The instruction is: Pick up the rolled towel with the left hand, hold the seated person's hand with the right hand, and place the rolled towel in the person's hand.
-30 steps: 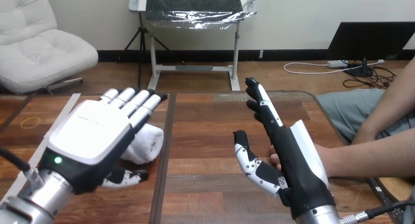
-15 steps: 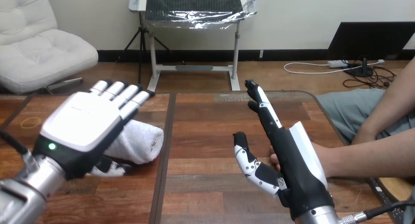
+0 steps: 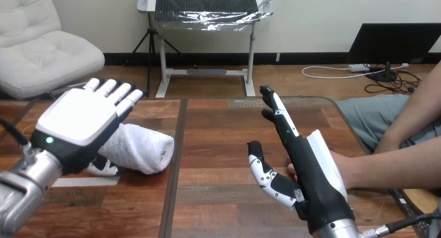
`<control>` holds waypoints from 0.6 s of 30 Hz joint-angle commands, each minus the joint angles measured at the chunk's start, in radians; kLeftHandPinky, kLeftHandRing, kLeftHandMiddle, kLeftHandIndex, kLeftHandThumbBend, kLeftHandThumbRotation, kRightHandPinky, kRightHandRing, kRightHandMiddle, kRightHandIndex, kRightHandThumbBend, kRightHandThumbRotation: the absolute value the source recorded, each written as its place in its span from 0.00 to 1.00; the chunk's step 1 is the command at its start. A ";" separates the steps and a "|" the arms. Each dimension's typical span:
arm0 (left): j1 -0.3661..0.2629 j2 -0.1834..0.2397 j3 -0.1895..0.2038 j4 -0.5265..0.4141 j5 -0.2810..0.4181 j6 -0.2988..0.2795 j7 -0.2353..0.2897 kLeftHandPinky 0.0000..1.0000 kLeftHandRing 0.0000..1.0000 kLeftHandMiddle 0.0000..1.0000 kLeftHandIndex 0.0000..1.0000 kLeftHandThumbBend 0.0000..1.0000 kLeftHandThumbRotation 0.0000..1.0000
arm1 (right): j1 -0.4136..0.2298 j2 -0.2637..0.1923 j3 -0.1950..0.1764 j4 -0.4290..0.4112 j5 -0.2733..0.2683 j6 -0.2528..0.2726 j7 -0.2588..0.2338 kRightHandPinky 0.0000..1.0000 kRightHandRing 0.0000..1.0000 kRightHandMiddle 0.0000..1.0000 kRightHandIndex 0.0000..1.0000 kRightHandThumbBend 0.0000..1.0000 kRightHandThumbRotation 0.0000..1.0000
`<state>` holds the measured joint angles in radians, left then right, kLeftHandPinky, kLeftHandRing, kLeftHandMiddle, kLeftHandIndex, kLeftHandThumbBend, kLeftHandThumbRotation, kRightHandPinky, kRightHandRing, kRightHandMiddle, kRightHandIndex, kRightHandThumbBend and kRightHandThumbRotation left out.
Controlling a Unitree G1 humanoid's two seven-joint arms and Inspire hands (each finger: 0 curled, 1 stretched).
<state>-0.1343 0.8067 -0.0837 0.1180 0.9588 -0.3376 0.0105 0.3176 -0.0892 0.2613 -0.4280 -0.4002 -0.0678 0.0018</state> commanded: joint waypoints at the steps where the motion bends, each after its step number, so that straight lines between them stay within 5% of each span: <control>1: -0.131 0.022 -0.042 0.061 0.014 -0.021 0.008 1.00 1.00 0.99 0.98 0.87 0.20 | -0.057 0.004 -0.006 -0.002 0.001 -0.019 -0.007 1.00 0.98 1.00 1.00 0.00 0.00; 18: -0.326 0.015 -0.162 0.254 0.039 -0.040 -0.090 1.00 0.98 0.97 0.96 0.86 0.23 | -0.047 0.002 -0.005 -0.008 -0.009 -0.014 -0.010 1.00 0.98 1.00 1.00 0.00 0.00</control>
<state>-0.3316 0.8111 -0.2126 0.3088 0.9899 -0.3734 -0.0603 0.3178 -0.0890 0.2613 -0.4280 -0.4028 -0.0679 0.0018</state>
